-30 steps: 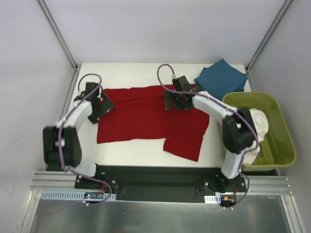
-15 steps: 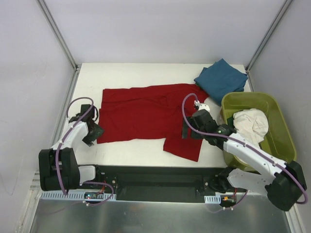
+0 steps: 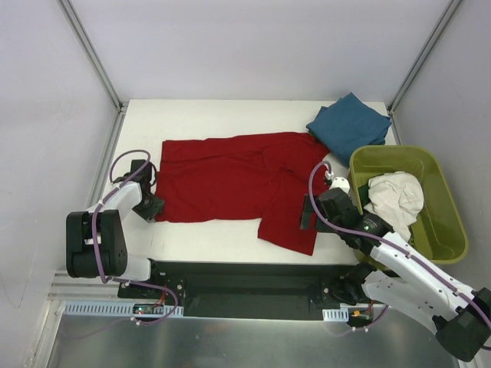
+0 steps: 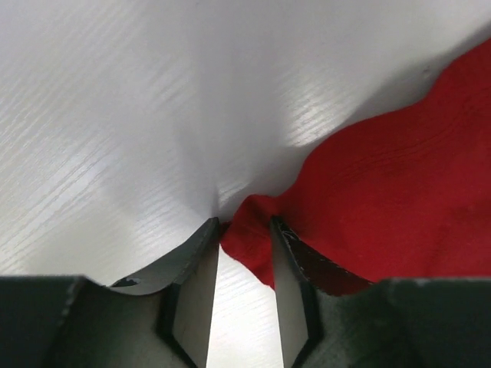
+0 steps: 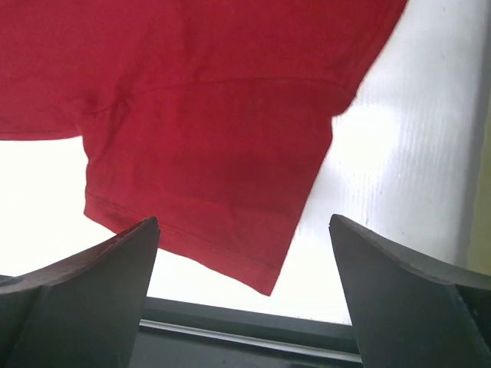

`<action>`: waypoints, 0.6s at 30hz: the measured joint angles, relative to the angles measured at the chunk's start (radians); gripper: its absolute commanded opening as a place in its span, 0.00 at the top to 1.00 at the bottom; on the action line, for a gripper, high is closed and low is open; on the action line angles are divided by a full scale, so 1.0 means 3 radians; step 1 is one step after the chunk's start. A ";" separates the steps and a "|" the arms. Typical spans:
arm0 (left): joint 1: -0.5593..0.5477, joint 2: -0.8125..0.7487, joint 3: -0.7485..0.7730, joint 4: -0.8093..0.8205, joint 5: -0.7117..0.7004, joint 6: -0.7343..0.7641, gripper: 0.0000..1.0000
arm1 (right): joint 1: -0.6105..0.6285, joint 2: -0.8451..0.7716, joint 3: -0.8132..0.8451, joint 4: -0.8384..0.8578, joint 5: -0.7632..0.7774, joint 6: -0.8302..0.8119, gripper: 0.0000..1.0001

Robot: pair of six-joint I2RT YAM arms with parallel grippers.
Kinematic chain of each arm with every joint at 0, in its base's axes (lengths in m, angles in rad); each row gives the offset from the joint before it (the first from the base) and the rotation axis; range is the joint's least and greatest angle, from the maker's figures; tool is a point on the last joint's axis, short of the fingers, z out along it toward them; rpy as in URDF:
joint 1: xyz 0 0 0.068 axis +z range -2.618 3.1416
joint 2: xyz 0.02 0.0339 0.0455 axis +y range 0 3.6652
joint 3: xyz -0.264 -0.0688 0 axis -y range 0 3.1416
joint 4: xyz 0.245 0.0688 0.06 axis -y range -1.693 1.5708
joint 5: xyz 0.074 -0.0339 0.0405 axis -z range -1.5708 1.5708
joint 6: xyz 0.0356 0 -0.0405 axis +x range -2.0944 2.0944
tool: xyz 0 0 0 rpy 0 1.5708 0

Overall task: Fold and stack the t-shirts
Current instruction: Flatten out the tshirt

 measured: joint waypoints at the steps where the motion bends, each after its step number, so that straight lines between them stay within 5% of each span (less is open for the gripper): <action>1: 0.0000 0.0014 0.0008 0.0018 0.0024 0.0008 0.76 | 0.0000 -0.0036 -0.0017 -0.0022 0.0009 0.0011 0.03; 2: 0.0000 0.0024 0.0011 0.0037 0.0041 0.0018 0.94 | 0.0000 -0.0067 -0.0033 -0.0045 0.0019 0.0024 0.03; 3: 0.0000 0.0029 0.0015 0.0053 0.0064 0.0025 1.00 | 0.0003 -0.0088 -0.0043 -0.0064 0.0024 0.0034 0.03; 12: 0.0022 0.0046 0.0014 0.0154 0.0187 0.0148 1.00 | 0.0029 -0.0098 -0.0057 -0.0242 0.0014 0.0072 0.03; 18: 0.0020 -0.0373 -0.0309 0.0376 0.0201 0.0197 1.00 | 0.0399 0.0196 -0.0027 -0.0371 0.0018 0.0140 0.03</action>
